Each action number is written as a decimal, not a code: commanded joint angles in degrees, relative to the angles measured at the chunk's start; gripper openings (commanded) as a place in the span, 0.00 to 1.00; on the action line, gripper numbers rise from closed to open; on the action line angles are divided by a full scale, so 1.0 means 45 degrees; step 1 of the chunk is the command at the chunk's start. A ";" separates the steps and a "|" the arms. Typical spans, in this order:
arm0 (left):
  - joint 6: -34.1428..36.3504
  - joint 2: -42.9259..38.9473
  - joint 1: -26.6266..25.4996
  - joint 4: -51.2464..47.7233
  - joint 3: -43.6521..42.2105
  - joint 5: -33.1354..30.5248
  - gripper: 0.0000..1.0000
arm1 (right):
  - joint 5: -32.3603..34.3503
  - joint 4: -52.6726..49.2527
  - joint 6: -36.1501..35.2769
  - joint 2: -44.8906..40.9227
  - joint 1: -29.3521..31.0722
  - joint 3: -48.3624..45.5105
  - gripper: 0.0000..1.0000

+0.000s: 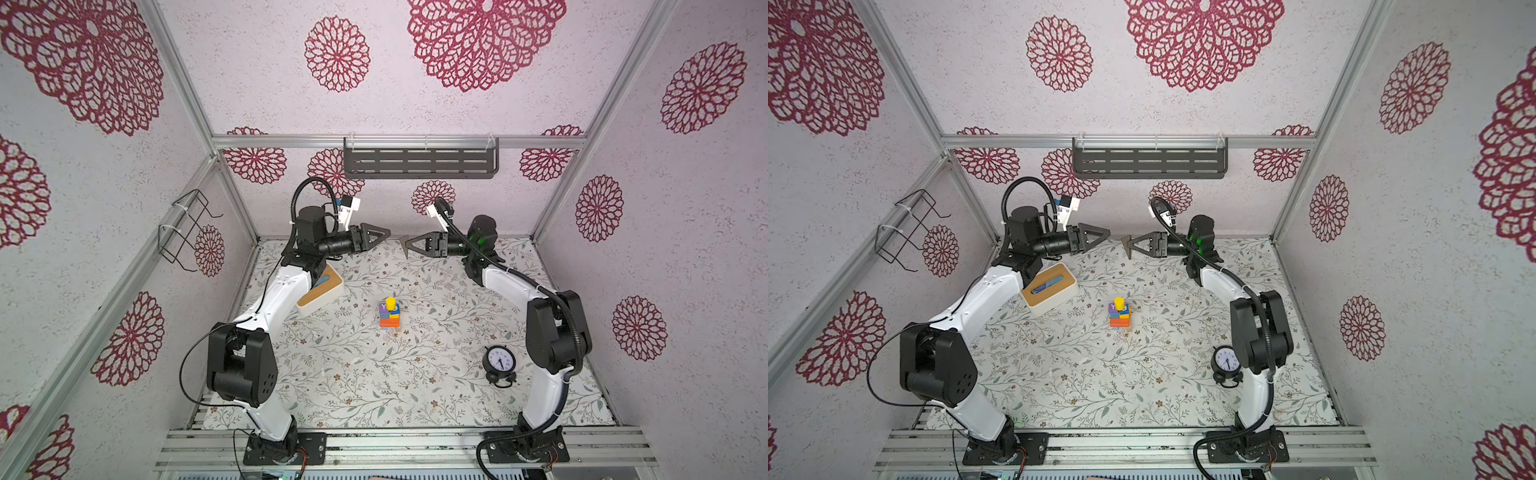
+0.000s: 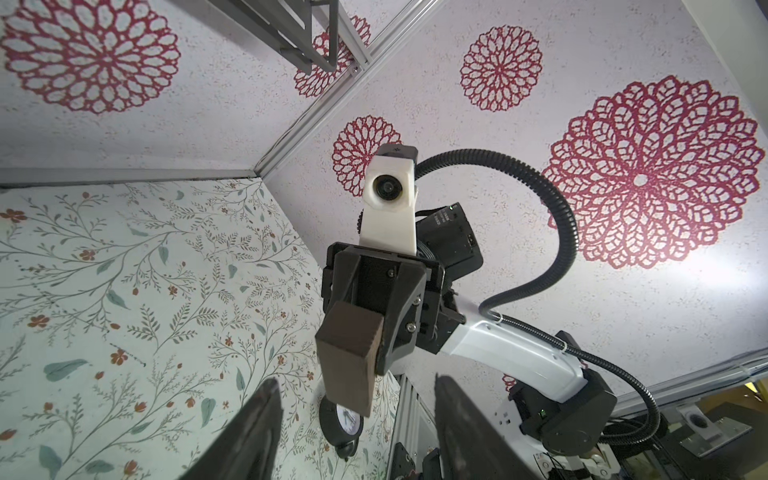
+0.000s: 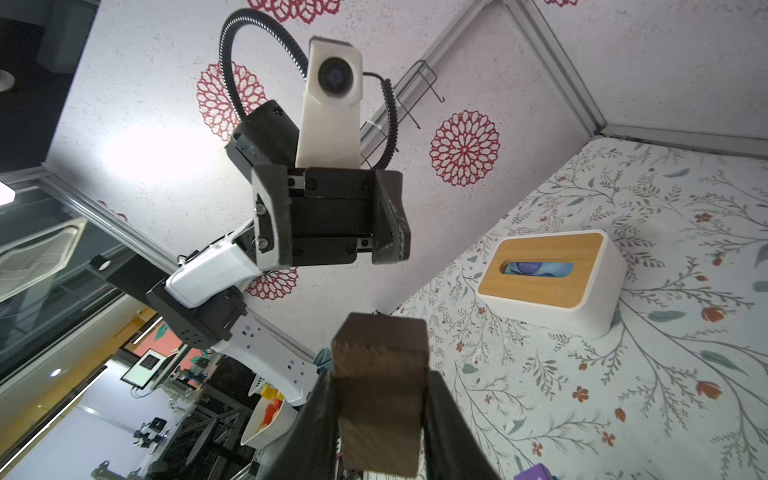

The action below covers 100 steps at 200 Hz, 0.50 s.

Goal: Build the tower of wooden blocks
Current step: 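Close the left gripper on the brown block held by the right gripper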

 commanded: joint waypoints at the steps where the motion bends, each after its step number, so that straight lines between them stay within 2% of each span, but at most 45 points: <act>1: 0.1759 0.0392 -0.0023 -0.1705 0.0471 -0.0191 0.58 | -0.0718 0.5051 0.4043 0.0427 -0.0034 0.0660 0.20; 51: 0.2415 0.0821 -0.0208 -0.2278 0.0846 -0.0277 0.50 | -0.0747 0.3992 0.3167 0.0349 -0.0040 0.0535 0.21; 79: 0.2832 0.1039 -0.0433 -0.2687 0.1000 -0.0559 0.49 | -0.0663 0.3614 0.2853 0.0305 -0.0034 0.0434 0.21; 100: 0.2531 0.1160 -0.0450 -0.2238 0.0943 -0.0440 0.51 | -0.0642 0.3523 0.2790 0.0324 -0.0034 0.0415 0.21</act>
